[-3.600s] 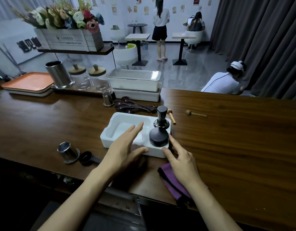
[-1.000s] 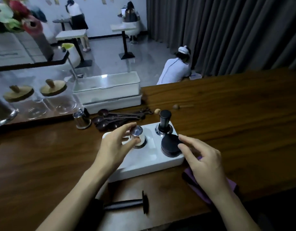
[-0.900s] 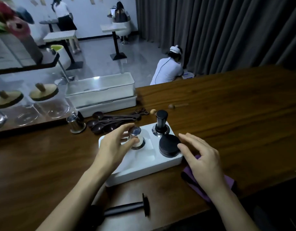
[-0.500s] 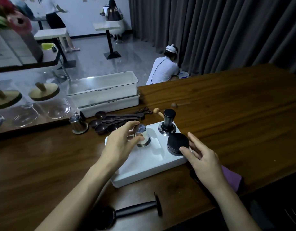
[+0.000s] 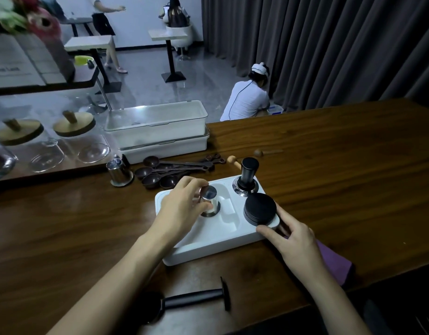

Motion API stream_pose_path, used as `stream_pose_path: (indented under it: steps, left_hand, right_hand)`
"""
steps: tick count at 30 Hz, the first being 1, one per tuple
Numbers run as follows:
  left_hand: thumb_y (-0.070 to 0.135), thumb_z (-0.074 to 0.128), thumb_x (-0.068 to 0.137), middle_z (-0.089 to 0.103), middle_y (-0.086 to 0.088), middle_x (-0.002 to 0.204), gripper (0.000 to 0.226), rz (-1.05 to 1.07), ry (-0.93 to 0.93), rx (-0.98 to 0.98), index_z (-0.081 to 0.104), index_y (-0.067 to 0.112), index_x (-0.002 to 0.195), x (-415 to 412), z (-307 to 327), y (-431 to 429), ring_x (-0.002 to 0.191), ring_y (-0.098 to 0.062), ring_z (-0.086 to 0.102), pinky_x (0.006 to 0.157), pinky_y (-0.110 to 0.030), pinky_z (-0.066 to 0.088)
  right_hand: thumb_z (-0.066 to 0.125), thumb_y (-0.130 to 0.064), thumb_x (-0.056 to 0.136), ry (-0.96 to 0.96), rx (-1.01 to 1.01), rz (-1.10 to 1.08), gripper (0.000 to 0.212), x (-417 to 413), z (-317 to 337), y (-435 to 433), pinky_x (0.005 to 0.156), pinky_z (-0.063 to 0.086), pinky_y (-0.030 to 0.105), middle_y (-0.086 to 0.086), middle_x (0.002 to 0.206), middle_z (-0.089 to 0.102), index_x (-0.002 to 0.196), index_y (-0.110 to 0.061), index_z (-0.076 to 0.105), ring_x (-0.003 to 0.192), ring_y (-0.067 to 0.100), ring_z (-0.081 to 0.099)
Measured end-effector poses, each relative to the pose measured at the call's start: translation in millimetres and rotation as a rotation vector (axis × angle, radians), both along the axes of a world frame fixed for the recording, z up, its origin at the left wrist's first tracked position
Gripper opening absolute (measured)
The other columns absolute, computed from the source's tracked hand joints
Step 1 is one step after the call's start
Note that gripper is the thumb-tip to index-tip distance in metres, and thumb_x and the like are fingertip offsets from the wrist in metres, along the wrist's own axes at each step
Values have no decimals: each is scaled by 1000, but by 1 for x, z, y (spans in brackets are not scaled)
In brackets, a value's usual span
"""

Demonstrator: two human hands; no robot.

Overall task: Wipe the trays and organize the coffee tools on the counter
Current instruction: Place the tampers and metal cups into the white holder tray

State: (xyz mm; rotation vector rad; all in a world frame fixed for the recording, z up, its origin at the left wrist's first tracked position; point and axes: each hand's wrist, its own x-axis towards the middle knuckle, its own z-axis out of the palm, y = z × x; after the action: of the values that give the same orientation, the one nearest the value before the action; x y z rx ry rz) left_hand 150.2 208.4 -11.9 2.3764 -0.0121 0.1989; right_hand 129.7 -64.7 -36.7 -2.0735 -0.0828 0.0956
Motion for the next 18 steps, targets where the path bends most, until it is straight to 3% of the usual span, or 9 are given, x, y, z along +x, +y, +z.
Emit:
stream_pose_path:
  steps: [4,9,13,18]
  left_hand:
    - [22,80,85,52,14,117,42,5,34,9,61,26,122,3,-1,0,104,-6,62,84,-14,42]
    - [26,80,85,54,11,116,43,-30,34,91,58,29,121,4,3,1,100,-11,64,89,-32,52]
    - [26,80,85,57,11,121,63,-35,33,137,52,29,142,-1,2,4,104,-6,63,93,-29,51]
    - [33,79,85,53,15,123,84,-12,-66,99,35,34,156,-19,2,20,102,-3,62,86,-22,55]
  right_hand:
    - [80,-46,80,-18,-8,27,79,0,1,0,104,40,18,-35,131,52,150,-38,44,129,0,50]
    - [80,-47,79,-43,-35,39,82,-1,0,-2,108,39,19,-23,143,54,151,-37,43,134,-5,45]
    - [79,-50,79,-52,-62,34,83,-2,1,-2,111,41,27,-20,145,53,152,-36,42,136,0,45]
    - [77,-49,81,-62,-99,41,82,-4,3,0,110,38,22,-19,148,50,153,-35,40,137,0,41]
